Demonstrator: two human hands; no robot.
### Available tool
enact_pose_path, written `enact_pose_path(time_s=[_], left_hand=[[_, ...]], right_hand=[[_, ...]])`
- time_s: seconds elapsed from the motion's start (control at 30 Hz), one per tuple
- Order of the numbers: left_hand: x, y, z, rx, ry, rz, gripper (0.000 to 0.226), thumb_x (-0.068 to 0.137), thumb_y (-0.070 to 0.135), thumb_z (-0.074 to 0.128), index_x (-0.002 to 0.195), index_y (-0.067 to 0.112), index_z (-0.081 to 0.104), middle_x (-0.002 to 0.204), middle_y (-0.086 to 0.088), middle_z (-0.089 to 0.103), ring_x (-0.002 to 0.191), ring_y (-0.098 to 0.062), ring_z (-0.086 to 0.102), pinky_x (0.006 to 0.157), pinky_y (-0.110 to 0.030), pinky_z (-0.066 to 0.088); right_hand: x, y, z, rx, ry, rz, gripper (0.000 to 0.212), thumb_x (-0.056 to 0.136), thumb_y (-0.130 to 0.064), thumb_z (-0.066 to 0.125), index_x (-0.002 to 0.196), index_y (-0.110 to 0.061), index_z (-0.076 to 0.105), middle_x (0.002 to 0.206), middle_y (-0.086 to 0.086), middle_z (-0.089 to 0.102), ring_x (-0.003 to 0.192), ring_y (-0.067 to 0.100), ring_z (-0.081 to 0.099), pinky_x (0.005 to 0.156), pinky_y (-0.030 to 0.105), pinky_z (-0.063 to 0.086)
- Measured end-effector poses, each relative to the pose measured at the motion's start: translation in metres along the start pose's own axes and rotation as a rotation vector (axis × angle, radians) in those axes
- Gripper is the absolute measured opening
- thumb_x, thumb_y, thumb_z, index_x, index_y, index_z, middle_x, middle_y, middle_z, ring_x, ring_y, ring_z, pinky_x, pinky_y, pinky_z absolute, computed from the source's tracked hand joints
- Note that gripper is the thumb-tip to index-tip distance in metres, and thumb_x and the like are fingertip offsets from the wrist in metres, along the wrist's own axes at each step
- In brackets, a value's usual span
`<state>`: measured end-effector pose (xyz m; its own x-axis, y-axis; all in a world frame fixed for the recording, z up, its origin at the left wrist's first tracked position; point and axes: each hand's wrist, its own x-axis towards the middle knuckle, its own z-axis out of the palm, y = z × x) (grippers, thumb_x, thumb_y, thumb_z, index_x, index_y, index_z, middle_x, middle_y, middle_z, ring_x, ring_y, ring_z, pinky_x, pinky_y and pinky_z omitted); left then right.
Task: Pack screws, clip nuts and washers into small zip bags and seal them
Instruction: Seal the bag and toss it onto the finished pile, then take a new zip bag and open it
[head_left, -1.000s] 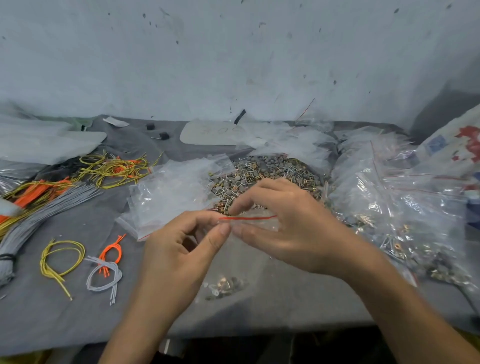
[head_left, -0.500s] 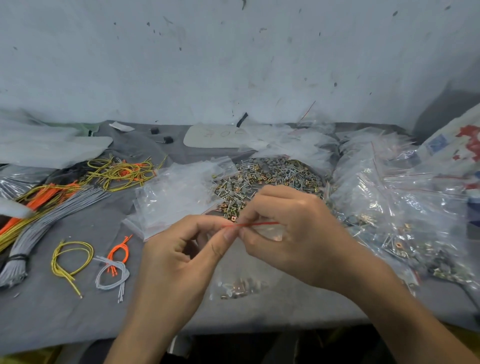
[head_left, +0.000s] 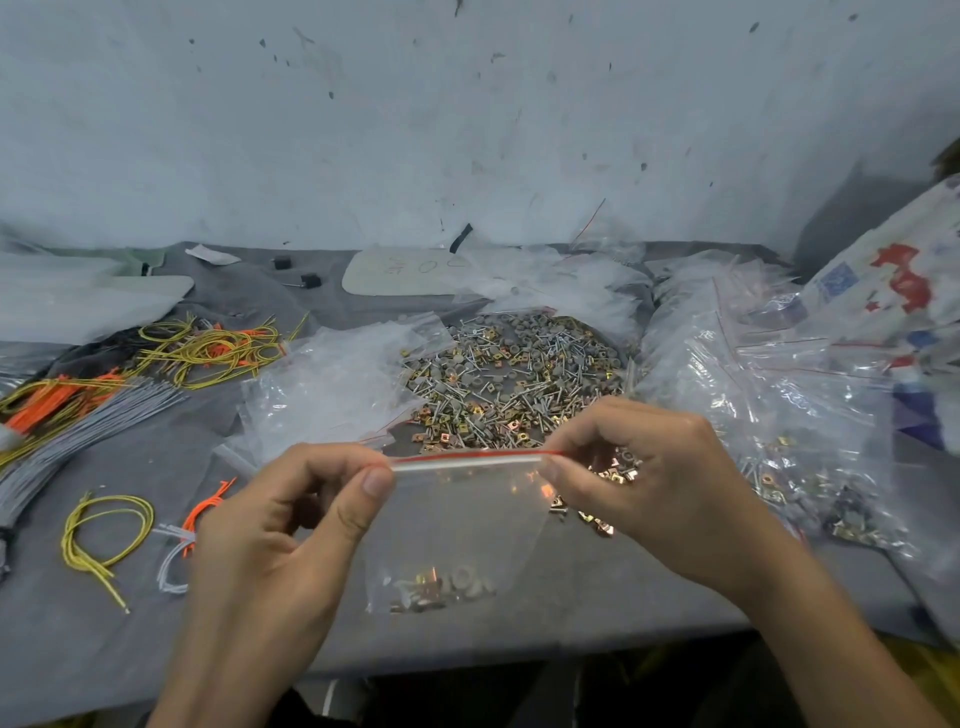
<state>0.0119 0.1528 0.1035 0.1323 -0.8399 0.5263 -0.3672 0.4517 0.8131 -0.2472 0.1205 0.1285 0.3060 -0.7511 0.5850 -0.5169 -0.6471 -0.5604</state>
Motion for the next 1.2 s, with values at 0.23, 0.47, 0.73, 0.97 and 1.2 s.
enact_pose_path(time_s=[0.23,0.47,0.73,0.97,1.2], left_hand=[[-0.002,-0.004,0.013,-0.129,-0.065,-0.058,0.029,0.088,0.060,0.059,0.091,0.031,0.064,0.064,-0.001,0.050,0.056,-0.005,0.044,0.052,-0.022,0.038],[-0.007,-0.008,0.035,-0.066,-0.075,-0.014,0.033,0.079,0.061,0.064,0.096,0.033,0.072,0.070,-0.009,0.058,0.059,-0.019,0.050,0.053,-0.038,0.041],[-0.006,-0.002,0.081,-0.242,-0.091,-0.040,0.029,0.075,0.056,0.067,0.093,0.034,0.075,0.073,-0.006,0.065,0.064,-0.031,0.057,0.056,-0.036,0.044],[-0.006,-0.022,0.089,-0.155,-0.258,-0.072,0.028,0.090,0.045,0.053,0.110,0.055,0.068,0.097,0.015,0.074,0.087,0.005,0.064,0.071,-0.005,0.046],[-0.019,-0.091,0.081,0.021,-0.198,-0.284,0.042,0.093,0.011,0.064,0.095,0.052,0.072,0.088,0.014,0.075,0.083,0.007,0.067,0.076,-0.015,0.049]], right_hand=[[-0.008,0.006,0.001,0.052,0.037,0.046,0.016,0.092,-0.035,0.072,0.084,-0.021,0.070,0.081,-0.010,0.065,0.073,0.016,0.064,0.065,0.031,0.051],[-0.023,0.010,0.008,0.407,0.100,0.264,0.017,0.087,-0.040,0.072,0.091,-0.024,0.066,0.077,-0.009,0.064,0.065,0.007,0.056,0.058,0.023,0.045],[-0.071,0.024,0.048,0.630,0.143,0.548,0.010,0.086,-0.029,0.071,0.082,-0.020,0.072,0.091,0.007,0.075,0.086,0.011,0.066,0.079,0.025,0.050],[-0.057,0.065,-0.021,0.198,0.464,0.513,0.031,0.094,-0.059,0.054,0.085,-0.030,0.060,0.062,-0.013,0.053,0.053,0.001,0.048,0.048,0.019,0.041],[0.017,0.194,-0.135,-0.256,0.655,0.835,0.015,0.099,-0.041,0.048,0.106,-0.028,0.051,0.100,0.008,0.062,0.081,0.024,0.064,0.063,0.041,0.054]])
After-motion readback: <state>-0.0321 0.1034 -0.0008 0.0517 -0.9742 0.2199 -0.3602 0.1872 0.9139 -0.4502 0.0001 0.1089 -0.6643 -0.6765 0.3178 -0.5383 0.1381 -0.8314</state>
